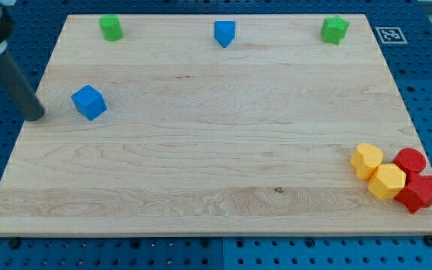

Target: Slide green circle towards center

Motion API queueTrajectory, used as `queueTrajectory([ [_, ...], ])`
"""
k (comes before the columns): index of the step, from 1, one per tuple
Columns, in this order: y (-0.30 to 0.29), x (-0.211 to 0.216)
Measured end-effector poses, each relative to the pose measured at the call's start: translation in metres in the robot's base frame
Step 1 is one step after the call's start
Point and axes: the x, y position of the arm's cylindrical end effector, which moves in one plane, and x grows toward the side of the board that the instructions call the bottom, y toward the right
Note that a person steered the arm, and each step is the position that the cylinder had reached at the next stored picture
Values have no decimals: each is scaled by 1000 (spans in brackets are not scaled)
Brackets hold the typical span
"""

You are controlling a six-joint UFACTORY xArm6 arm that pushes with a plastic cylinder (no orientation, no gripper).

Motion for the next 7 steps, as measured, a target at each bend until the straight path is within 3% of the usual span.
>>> queueTrajectory([
  [2, 163, -10],
  [3, 199, -10],
  [4, 171, -10],
  [5, 102, -22],
  [7, -9, -145],
])
